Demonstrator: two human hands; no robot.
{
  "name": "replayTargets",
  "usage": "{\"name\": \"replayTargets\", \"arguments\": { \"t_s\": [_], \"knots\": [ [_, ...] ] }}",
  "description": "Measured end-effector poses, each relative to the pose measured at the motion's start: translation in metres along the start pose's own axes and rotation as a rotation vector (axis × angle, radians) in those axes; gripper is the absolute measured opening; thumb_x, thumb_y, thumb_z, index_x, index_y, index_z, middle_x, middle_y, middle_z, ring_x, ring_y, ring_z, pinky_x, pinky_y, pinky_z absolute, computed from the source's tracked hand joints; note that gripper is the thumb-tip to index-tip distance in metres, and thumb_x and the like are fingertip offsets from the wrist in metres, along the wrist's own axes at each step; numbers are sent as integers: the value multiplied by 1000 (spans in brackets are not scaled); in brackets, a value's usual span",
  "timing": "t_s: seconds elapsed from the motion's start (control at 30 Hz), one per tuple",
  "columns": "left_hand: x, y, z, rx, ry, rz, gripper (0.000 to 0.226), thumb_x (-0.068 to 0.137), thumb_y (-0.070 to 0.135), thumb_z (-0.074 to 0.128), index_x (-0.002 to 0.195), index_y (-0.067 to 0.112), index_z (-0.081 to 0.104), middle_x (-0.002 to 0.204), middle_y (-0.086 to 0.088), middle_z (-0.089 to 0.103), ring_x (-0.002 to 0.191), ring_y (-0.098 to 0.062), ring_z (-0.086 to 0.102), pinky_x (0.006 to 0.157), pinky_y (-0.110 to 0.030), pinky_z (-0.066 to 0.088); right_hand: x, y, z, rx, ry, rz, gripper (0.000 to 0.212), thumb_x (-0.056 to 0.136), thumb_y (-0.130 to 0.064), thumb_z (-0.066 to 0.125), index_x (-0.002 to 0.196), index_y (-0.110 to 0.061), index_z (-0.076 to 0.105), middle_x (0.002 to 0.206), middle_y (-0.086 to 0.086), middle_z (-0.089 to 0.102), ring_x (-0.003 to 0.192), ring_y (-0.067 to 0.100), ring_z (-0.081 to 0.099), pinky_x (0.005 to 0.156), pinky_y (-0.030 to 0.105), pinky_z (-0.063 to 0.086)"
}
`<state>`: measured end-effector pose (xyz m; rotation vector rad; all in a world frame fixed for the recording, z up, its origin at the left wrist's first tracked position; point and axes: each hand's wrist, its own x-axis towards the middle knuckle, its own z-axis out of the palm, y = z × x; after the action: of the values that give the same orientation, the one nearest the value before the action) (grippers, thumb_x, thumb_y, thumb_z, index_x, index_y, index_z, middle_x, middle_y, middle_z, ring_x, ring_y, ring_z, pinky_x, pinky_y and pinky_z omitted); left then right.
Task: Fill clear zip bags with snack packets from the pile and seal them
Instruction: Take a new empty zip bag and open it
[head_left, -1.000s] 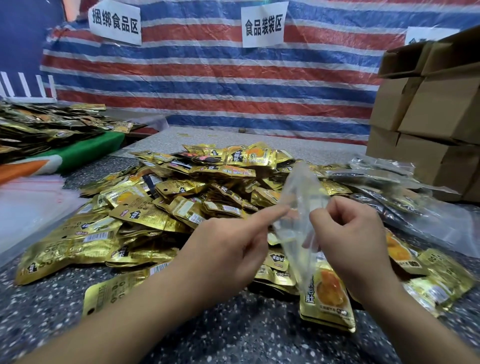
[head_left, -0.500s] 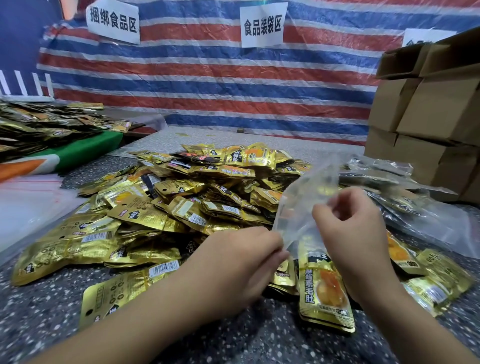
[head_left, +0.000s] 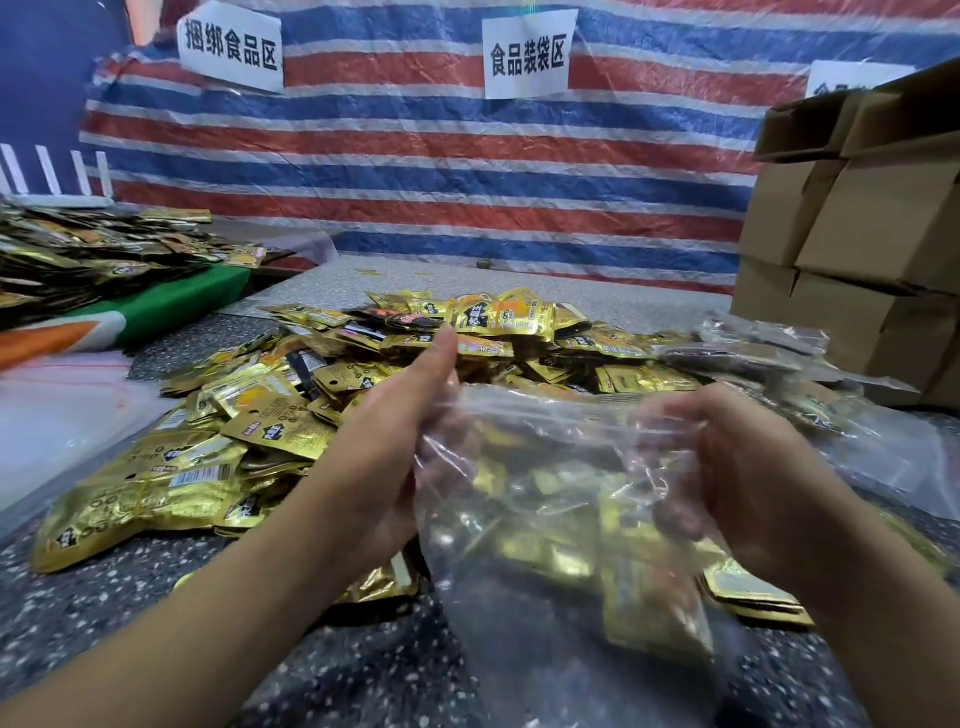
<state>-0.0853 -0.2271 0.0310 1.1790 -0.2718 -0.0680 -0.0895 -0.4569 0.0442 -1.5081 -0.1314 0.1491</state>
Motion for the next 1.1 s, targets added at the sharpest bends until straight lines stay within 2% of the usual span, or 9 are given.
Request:
{"name": "replayTargets", "arguments": {
  "t_s": [0.17,0.3,0.43,0.53,0.63,0.7,0.77,0.83,1.1],
  "knots": [
    [9,-2,-9,325,-20,42,52,68,63,64,60,12,56,59,-11,47,49,-23,46,50,-32,42,-1,-2,3,44,21,138,22,69,-25,54,75,-5,63,54,4,49,38,15,37,35,24,36],
    [11,-13,-13,793,-34,296,60,83,60,49,64,3,52,56,-7,52,59,-30,64,44,-18,42,8,9,0,-395,224,66,23,93,-12,46,76,-4,60,59,6,60,45,15,55,36,16,38],
    [14,-21,-20,875,-57,394,51,96,44,51,56,11,47,51,-6,45,62,-39,63,42,-22,34,16,16,-3,-529,261,-8,33,97,-20,48,72,-7,64,67,5,68,58,12,65,47,16,44],
    [19,-26,-25,978,-77,450,47,99,27,54,56,9,49,48,6,40,47,-25,48,45,-22,30,24,17,-14,-605,350,-52,50,101,-40,47,68,-11,70,70,10,70,69,21,65,66,33,46],
    [21,-27,-28,1007,-100,485,44,97,29,54,55,14,50,48,5,43,46,-5,37,46,-18,28,38,8,-20,-798,500,-231,35,99,-36,53,73,-19,68,76,6,69,71,20,60,63,30,41],
    [21,-27,-29,1017,-110,488,40,93,31,53,56,17,50,49,8,45,47,-4,39,47,-17,29,52,0,-19,-974,422,-297,11,97,-25,58,91,-26,68,93,-3,70,84,15,62,63,23,42],
    [19,-27,-30,1031,-125,476,35,91,31,54,57,20,52,50,7,48,47,-4,41,46,-17,30,70,-4,-18,-1177,238,-265,36,94,-11,59,125,-29,61,126,-6,62,113,14,57,80,17,44],
    [17,-27,-29,1043,-144,467,32,89,30,54,59,18,56,53,1,52,47,-5,41,47,-18,30,86,-6,-14,-1353,76,-200,67,88,0,57,145,-32,44,150,-5,43,136,18,43,102,26,40],
    [18,-26,-29,1054,-178,454,32,87,28,55,62,9,58,55,-4,53,49,-6,42,47,-23,32,129,-5,-13,-1717,-164,-158,97,79,15,49,153,-42,23,158,-4,36,141,23,39,104,36,44]
  ]
}}
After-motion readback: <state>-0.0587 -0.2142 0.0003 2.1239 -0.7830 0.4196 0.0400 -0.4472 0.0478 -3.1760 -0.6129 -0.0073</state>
